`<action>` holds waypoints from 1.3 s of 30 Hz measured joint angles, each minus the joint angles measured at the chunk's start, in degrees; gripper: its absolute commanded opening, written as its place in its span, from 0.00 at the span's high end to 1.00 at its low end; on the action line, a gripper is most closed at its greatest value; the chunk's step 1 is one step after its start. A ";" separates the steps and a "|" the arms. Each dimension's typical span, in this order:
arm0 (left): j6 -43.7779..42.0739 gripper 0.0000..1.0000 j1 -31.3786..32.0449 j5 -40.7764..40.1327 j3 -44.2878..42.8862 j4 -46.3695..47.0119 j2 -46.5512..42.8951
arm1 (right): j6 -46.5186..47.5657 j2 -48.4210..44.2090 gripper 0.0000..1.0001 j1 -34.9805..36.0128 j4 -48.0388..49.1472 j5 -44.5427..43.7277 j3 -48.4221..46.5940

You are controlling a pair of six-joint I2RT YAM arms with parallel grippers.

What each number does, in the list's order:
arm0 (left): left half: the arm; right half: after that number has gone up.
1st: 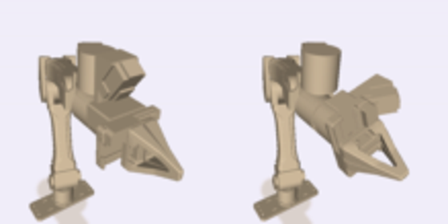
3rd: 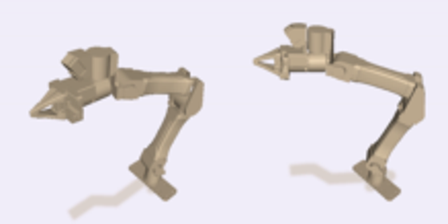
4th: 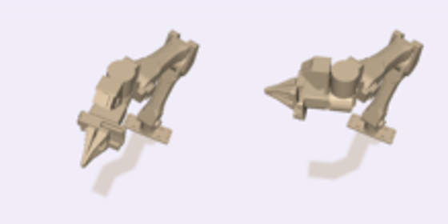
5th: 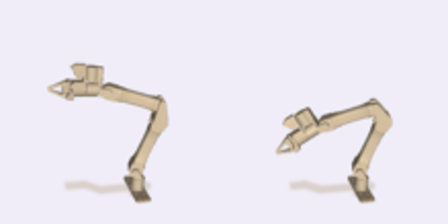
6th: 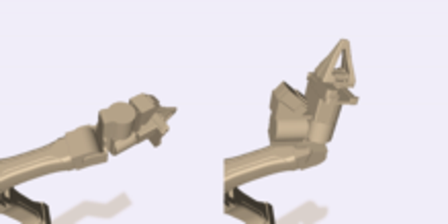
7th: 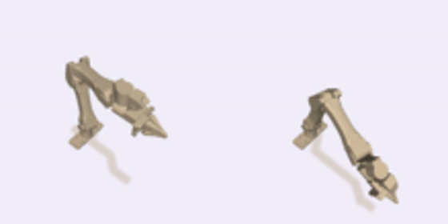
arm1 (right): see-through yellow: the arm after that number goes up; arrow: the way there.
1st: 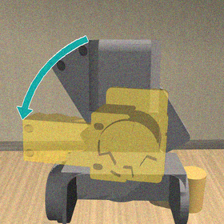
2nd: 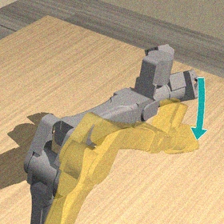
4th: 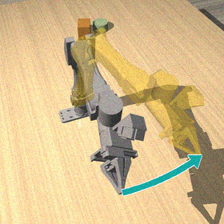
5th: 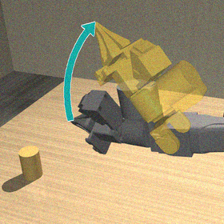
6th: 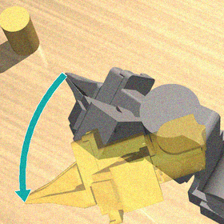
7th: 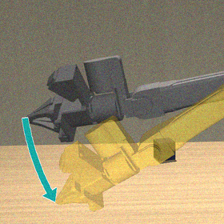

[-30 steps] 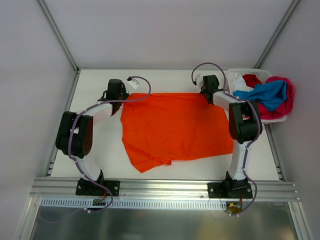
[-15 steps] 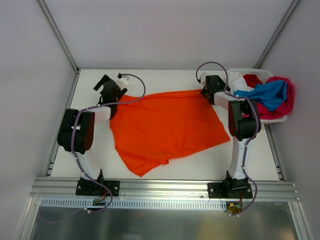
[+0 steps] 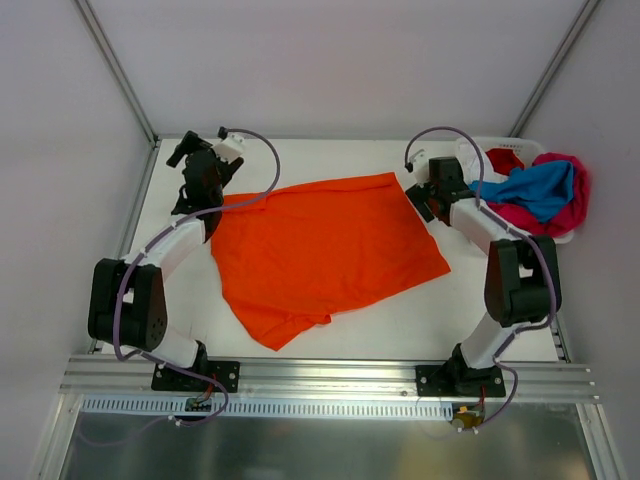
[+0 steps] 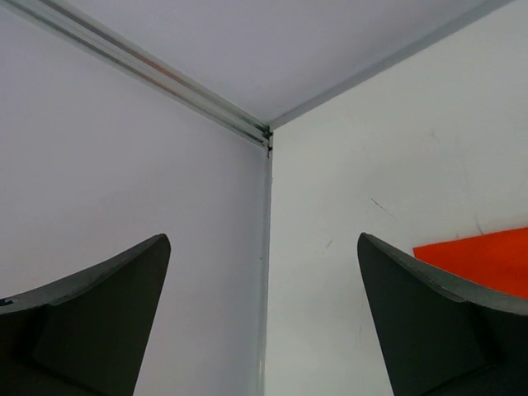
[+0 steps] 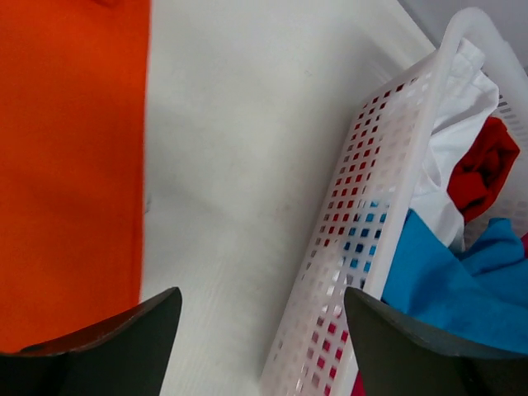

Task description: Fold and stack the t-shirts

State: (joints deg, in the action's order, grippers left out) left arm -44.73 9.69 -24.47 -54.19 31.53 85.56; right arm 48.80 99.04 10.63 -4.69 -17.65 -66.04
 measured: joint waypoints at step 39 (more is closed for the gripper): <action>2.54 0.01 19.08 -2.19 16.63 -29.70 -7.13 | 12.50 -1.11 0.23 22.91 -15.04 -2.67 10.10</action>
State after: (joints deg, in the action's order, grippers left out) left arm -42.19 28.77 -26.65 -37.56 1.83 78.43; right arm 61.30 97.93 33.54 -19.73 -20.32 -55.94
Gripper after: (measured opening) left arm 0.987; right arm 0.790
